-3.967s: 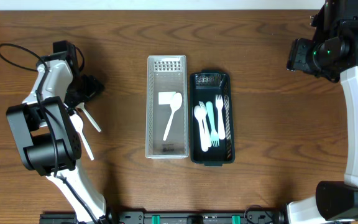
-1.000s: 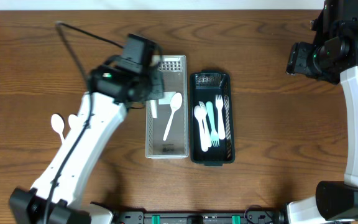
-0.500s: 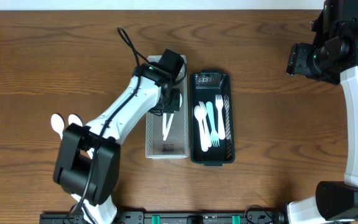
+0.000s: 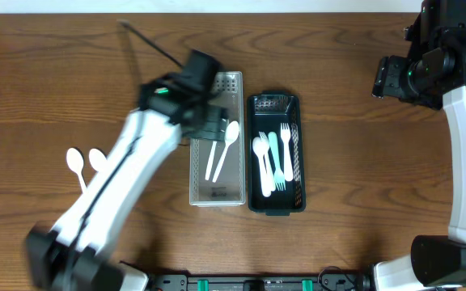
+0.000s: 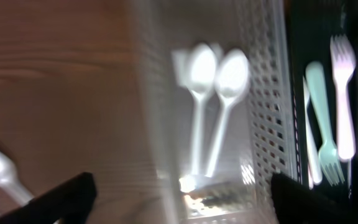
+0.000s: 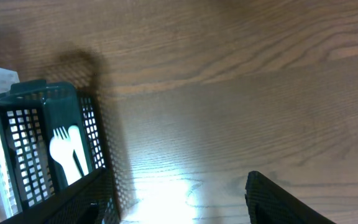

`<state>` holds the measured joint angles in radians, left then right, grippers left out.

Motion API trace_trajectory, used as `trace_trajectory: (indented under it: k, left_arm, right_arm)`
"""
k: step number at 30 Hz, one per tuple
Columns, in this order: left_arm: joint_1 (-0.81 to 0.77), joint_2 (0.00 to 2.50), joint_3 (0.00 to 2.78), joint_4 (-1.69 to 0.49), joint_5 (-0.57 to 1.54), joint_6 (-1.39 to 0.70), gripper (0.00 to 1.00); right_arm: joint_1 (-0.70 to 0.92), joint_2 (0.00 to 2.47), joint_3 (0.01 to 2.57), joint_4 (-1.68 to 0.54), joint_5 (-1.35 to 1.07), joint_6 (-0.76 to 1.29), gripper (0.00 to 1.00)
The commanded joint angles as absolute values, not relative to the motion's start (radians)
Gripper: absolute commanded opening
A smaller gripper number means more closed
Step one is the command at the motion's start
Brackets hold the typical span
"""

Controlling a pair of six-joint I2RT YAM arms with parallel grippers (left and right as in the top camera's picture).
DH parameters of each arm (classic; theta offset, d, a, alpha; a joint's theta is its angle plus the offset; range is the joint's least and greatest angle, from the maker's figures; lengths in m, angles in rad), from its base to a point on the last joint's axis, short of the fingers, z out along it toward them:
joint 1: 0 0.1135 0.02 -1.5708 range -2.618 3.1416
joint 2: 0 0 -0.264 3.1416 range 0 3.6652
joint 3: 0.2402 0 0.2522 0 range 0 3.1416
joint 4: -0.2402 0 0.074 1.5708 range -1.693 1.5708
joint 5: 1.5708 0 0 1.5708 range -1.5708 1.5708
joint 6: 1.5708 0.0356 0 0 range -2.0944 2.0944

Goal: Pack container
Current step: 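Carry the spoon into the clear basket and release it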

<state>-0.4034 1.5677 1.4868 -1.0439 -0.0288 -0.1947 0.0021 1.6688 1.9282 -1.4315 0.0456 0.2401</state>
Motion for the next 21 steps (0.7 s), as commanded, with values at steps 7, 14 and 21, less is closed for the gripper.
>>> trace_trajectory:
  k: [7, 14, 21]
  left_arm:
    - [0.014, 1.445, 1.455, -1.123, -0.115, -0.232, 0.98]
    - [0.25, 1.457, 1.215, -0.937, -0.026, -0.245, 0.98]
    - [0.339, 1.486, 1.001, -0.766, -0.025, -0.248, 0.98]
  right_arm:
    - [-0.01, 1.667, 1.934, -1.432, 0.057, 0.219, 0.74]
    - [-0.01, 1.667, 1.934, -1.432, 0.057, 0.219, 0.74]
    - [-0.01, 1.667, 1.934, -1.429, 0.056, 0.22, 0.74]
